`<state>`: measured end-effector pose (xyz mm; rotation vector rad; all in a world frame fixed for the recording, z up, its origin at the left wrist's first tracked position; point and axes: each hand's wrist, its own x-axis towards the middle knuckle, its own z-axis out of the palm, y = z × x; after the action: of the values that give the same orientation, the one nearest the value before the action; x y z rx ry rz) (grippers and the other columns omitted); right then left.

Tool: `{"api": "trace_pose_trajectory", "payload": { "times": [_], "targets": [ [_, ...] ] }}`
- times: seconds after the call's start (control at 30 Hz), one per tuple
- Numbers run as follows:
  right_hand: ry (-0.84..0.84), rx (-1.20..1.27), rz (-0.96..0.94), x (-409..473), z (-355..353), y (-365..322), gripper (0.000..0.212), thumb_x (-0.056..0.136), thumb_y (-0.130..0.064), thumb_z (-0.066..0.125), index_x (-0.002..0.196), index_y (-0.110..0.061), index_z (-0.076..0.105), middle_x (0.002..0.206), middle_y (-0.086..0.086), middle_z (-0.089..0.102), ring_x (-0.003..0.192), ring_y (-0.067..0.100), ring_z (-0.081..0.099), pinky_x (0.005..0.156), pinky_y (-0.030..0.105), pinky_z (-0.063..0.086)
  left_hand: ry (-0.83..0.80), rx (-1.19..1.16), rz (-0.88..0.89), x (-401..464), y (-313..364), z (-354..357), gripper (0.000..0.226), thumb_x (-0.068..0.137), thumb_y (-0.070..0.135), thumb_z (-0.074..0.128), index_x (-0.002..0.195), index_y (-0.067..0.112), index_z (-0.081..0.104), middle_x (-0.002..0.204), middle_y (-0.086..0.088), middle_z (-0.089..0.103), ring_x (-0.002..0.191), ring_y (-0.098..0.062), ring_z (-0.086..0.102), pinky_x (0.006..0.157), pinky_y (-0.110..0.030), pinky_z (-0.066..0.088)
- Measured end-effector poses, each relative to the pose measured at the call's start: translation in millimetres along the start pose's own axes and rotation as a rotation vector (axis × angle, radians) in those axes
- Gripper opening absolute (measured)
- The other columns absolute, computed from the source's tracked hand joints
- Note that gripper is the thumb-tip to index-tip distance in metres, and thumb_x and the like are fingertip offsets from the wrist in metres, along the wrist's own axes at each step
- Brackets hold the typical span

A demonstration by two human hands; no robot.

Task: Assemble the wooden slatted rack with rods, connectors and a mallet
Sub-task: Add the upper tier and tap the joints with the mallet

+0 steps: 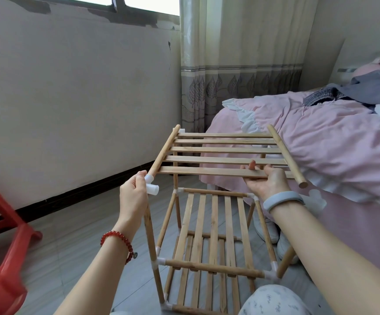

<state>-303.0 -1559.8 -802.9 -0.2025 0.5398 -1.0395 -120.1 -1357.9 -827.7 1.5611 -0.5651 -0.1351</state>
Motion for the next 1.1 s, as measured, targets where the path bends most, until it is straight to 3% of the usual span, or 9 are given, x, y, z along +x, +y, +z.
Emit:
{"api": "trace_pose_trajectory", "payload": {
  "times": [0.2,0.33,0.47,0.53,0.67,0.83,0.9,1.0,1.1],
  "targets": [
    [-0.009,-0.026,-0.022,-3.9,3.5,-1.6,0.021,0.098,-0.014,0.032,0.106,-0.018,0.051,0.092,0.008,0.055,0.062,0.016,0.055,0.065,0.042,0.051,-0.025,0.041,-0.004,1.8,-1.9,-3.1,0.036,0.103,0.025,0.032,0.12,0.007,0.059,0.09,-0.01,0.058,0.074,-0.015,0.046,0.061,-0.023,0.038],
    [-0.03,-0.063,-0.03,-5.7,12.0,-5.6,0.02,0.099,-0.015,0.032,0.106,-0.017,0.05,0.093,0.009,0.054,0.062,0.017,0.053,0.082,0.039,0.051,-0.084,0.061,-0.051,5.0,-1.5,-4.1,0.043,0.104,0.031,0.027,0.124,0.007,0.057,0.108,-0.021,0.061,0.081,-0.015,0.049,0.063,-0.023,0.037],
    [-0.016,-0.059,-0.021,-9.6,11.4,-1.0,0.019,0.099,-0.016,0.032,0.097,-0.015,0.051,0.09,0.01,0.053,0.063,0.017,0.052,0.068,0.036,0.052,-0.148,0.007,-0.166,8.3,4.4,-6.2,0.039,0.104,0.032,0.028,0.099,0.017,0.064,0.108,-0.016,0.062,0.079,-0.014,0.047,0.067,-0.024,0.037],
    [-0.004,-0.052,-0.009,-10.2,9.3,0.0,0.022,0.099,-0.012,0.03,0.091,-0.014,0.051,0.087,0.01,0.052,0.062,0.017,0.051,0.068,0.037,0.051,-0.166,-0.031,-0.246,11.8,9.0,-6.3,0.037,0.103,0.033,0.032,0.092,0.017,0.062,0.103,-0.011,0.065,0.077,-0.015,0.047,0.067,-0.026,0.036],
    [-0.009,-0.059,0.012,-7.7,6.9,-3.1,0.022,0.099,-0.01,0.029,0.093,-0.014,0.05,0.087,0.011,0.052,0.06,0.017,0.05,0.075,0.038,0.05,-0.133,-0.057,-0.356,17.5,15.2,-3.8,0.03,0.102,0.029,0.037,0.108,0.007,0.056,0.083,-0.004,0.065,0.066,-0.014,0.05,0.06,-0.026,0.038],
    [-0.018,-0.047,0.025,-8.6,3.1,2.5,0.022,0.098,-0.009,0.03,0.106,-0.016,0.05,0.094,0.016,0.054,0.064,0.019,0.055,0.068,0.044,0.051,-0.248,-0.003,-0.457,34.8,24.1,-7.6,0.026,0.1,0.029,0.044,0.103,0.009,0.06,0.088,-0.008,0.069,0.066,-0.017,0.054,0.059,-0.029,0.041],
    [-0.014,-0.04,0.032,-9.6,-0.2,5.0,0.026,0.099,-0.01,0.033,0.113,-0.017,0.053,0.102,0.016,0.056,0.069,0.022,0.059,0.067,0.047,0.051,-0.299,0.106,-0.439,42.4,28.4,-5.2,0.026,0.098,0.032,0.048,0.096,0.011,0.063,0.086,-0.007,0.07,0.067,-0.016,0.056,0.064,-0.029,0.044],
    [-0.007,-0.025,0.03,-10.3,-5.4,7.8,0.033,0.099,-0.012,0.036,0.128,-0.017,0.052,0.11,0.016,0.057,0.074,0.025,0.062,0.061,0.048,0.049,-0.314,0.284,-0.371,50.3,27.9,-0.9,0.041,0.093,0.048,0.052,0.079,0.01,0.062,0.067,-0.002,0.063,0.057,-0.015,0.05,0.058,-0.027,0.041],
    [-0.013,-0.031,0.026,-13.7,-9.7,7.0,0.034,0.1,-0.014,0.037,0.131,-0.016,0.05,0.103,0.018,0.059,0.077,0.026,0.063,0.06,0.047,0.049,-0.308,0.315,-0.297,51.7,21.7,1.7,0.044,0.094,0.046,0.05,0.071,0.01,0.058,0.063,-0.002,0.052,0.054,-0.015,0.043,0.055,-0.026,0.037]
  ]
}}
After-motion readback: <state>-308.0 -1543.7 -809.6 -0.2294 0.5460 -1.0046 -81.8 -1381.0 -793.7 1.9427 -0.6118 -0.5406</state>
